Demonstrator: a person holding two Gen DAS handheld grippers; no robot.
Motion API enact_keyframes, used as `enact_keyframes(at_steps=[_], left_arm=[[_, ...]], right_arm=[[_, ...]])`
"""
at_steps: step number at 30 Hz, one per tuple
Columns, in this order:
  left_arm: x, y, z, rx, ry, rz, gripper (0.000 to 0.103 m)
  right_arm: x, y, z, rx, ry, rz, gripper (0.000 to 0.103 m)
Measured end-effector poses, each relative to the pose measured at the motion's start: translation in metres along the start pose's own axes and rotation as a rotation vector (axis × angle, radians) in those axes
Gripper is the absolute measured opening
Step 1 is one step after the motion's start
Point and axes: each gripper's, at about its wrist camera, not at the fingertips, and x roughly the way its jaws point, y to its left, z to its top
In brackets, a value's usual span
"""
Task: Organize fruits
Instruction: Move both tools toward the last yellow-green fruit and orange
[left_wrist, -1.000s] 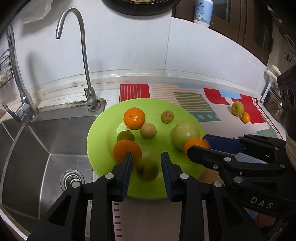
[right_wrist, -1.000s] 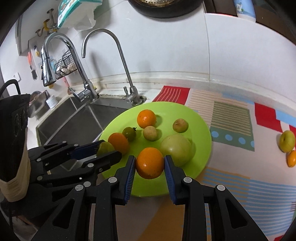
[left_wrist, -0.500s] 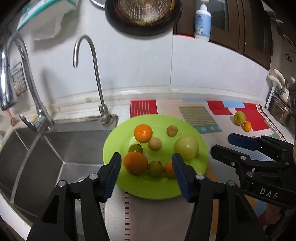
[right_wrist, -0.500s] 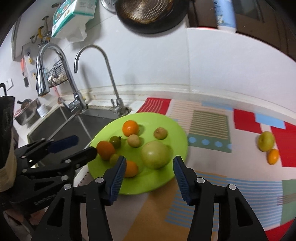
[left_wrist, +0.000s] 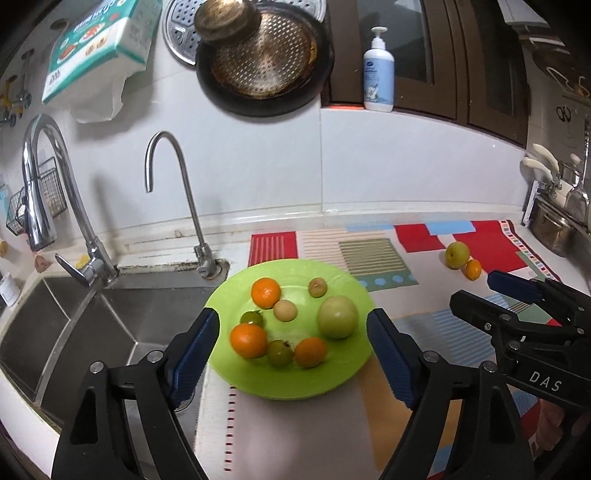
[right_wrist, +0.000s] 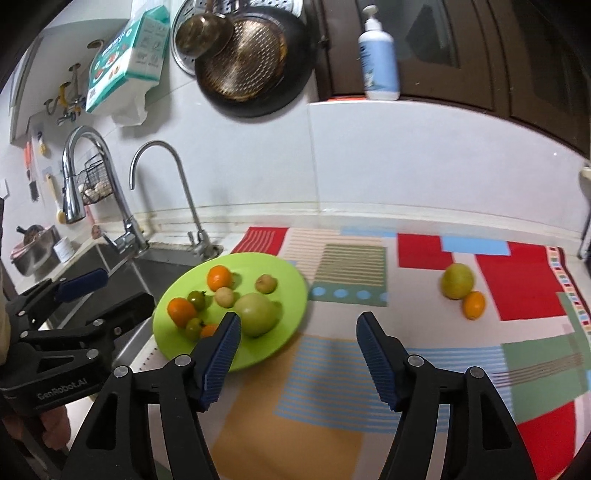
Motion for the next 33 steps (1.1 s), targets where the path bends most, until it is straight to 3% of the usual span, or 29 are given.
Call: enact_keyframes(at_steps=[5, 18, 33], left_arm=[[-0.007, -0.022, 0.004, 0.003, -0.025, -0.007, 0.091], [-0.006, -0.087, 0.021, 0.019, -0.063, -0.044, 0.096], [0.039, -0.137, 0.037, 0.054, -0.027, -0.081, 0.096]], right_arm=[[-0.018, -0.017, -0.001, 0.005, -0.022, -0.041, 0.067], [-0.054, -0.079, 0.003, 0.008, -0.064, -0.132, 0.067], [-0.041, -0.134, 0.015, -0.004, -0.057, -0.15, 0.067]])
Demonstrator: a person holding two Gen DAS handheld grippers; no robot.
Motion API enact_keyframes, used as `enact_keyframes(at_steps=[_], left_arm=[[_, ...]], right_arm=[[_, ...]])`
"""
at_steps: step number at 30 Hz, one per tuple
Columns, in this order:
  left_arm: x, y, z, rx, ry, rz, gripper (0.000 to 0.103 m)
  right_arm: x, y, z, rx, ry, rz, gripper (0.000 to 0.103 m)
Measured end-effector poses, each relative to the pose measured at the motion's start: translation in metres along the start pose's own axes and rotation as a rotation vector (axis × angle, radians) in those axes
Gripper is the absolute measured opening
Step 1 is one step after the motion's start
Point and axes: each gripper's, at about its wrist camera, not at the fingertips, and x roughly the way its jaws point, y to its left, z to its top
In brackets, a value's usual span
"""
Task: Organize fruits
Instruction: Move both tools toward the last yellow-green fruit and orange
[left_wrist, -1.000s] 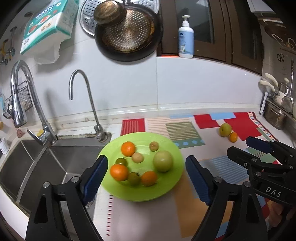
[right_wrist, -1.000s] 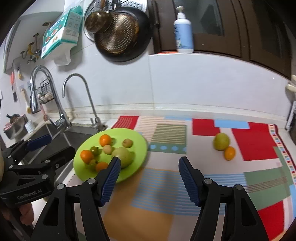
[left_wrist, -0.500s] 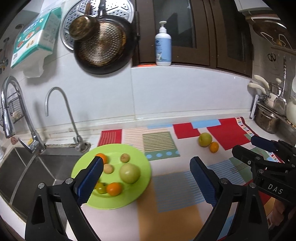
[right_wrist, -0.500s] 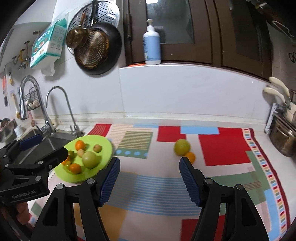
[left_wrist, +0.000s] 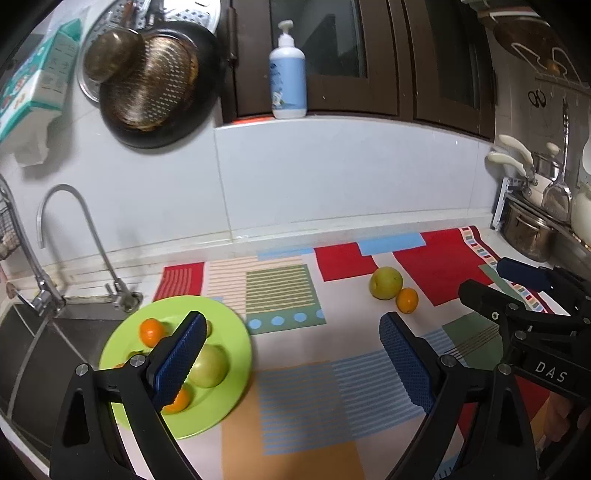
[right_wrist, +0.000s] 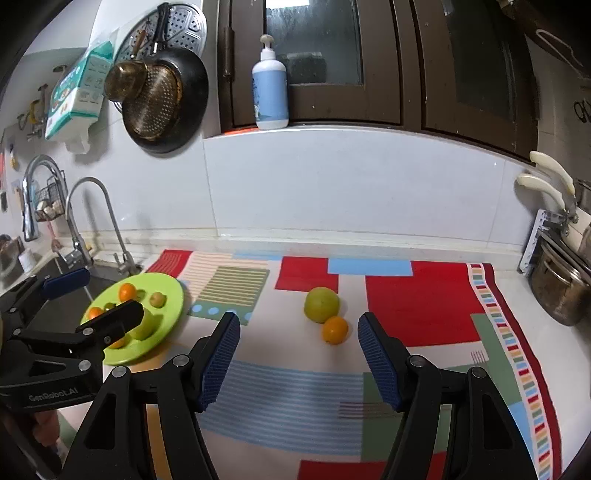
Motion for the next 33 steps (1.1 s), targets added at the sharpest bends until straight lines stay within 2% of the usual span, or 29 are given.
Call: enact_keyframes(at_steps=[23, 33], left_arm=[[0.122, -0.023, -0.001, 0.021, 0.179, -0.056, 0.096], [0.154, -0.033, -0.002, 0.061, 0.211, -0.069, 0.096]], right_arm=[[0.12, -0.039, -0.013, 0.05, 0.183, 0.042, 0.066], [0.156, -0.047, -0.025, 0.065, 0.265, 0.051, 0.051]])
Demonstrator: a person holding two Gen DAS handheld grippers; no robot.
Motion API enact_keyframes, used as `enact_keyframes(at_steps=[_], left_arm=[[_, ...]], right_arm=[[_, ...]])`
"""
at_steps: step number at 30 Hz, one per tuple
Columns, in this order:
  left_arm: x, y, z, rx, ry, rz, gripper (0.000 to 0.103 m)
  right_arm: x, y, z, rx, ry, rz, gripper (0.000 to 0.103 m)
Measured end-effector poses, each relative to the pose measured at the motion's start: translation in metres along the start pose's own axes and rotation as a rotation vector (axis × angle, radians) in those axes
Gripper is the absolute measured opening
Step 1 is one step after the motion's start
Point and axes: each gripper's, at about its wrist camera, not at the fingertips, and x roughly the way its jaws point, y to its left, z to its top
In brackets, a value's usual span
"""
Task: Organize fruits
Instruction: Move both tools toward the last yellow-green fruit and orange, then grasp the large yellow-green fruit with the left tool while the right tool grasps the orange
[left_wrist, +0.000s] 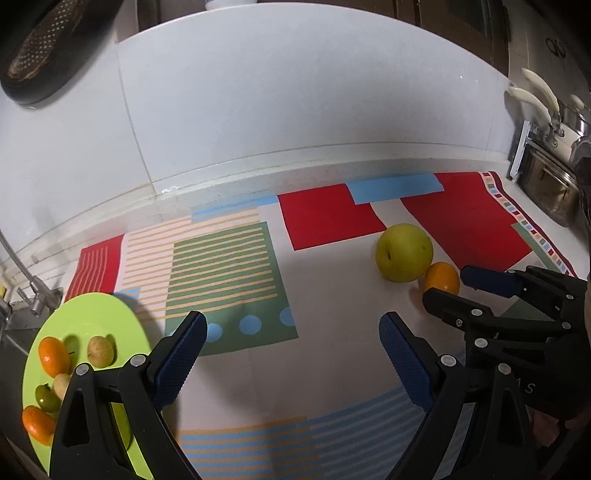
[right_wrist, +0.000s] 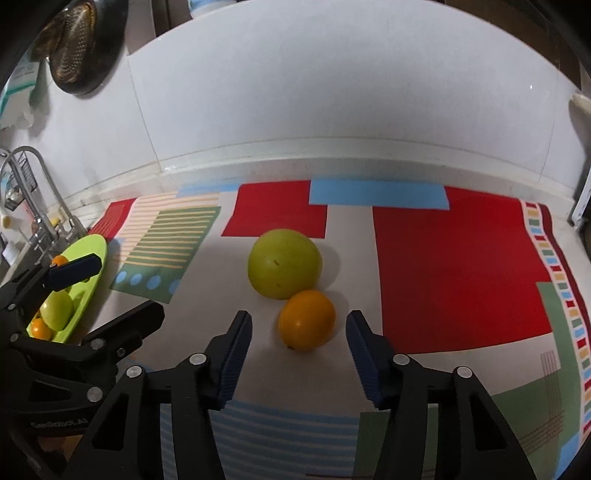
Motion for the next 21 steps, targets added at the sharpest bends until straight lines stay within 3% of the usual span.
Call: enact_keyframes(at_steps=[9, 21], left_arm=[[0.015, -0.006, 0.003, 0.022, 0.023, -0.015, 0.096], [0.017, -0.025, 0.008, 0.063, 0.009, -0.072, 0.095]], right_arm=[[0.013, -0.007, 0.0, 0.029, 0.028, 0.019, 0.035], [0.002, -0.021, -0.003, 0.062, 0.006, -0.001, 0.035]])
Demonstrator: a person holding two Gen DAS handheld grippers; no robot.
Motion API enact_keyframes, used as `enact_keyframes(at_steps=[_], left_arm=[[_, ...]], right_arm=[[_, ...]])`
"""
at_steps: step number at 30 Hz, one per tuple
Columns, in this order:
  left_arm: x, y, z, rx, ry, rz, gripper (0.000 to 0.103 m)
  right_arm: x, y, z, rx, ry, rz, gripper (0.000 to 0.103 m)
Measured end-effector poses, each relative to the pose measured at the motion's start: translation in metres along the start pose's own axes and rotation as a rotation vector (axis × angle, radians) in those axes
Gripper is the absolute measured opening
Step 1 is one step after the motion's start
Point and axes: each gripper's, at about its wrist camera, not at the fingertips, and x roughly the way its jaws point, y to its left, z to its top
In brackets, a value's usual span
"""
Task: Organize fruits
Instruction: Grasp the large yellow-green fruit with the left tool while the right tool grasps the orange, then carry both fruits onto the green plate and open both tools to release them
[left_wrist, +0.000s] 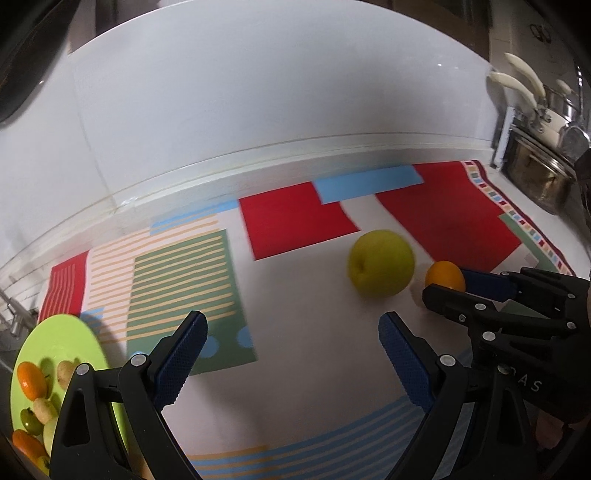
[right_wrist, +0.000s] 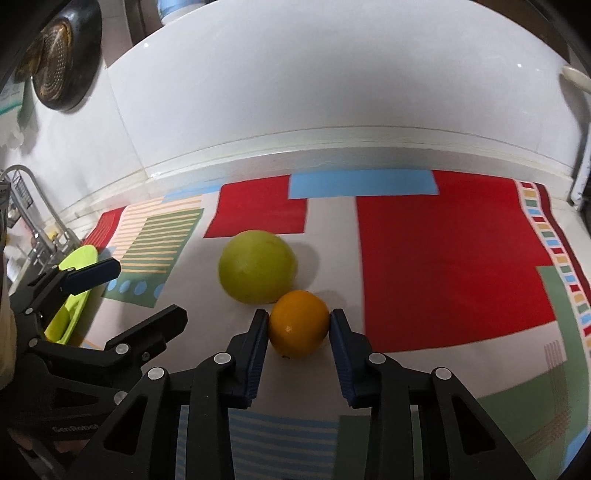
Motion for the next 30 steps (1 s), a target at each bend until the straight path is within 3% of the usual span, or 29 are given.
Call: enact_keyframes(at_steps=[5, 12, 19, 30], left_arm=[[0.007, -0.018, 0.007, 0.026, -0.005, -0.065, 0.094], [0.028, -0.039, 0.018, 0.033, 0.033, -0.137, 0.081], [0.043, -0.049, 0.022, 0.036, 0.071, -0.195, 0.05], [0.024, -0.044, 0.02, 0.017, 0.048, -0.182, 0.05]], right_arm=[[-0.011, -0.019, -0.001, 0.04, -0.015, -0.03, 0.035], [-0.021, -0.044, -0.002, 0.082, -0.033, -0.071, 0.035], [-0.022, -0.054, -0.005, 0.109, -0.035, -0.079, 0.035], [-0.03, -0.048, -0.005, 0.103, -0.048, -0.065, 0.035]])
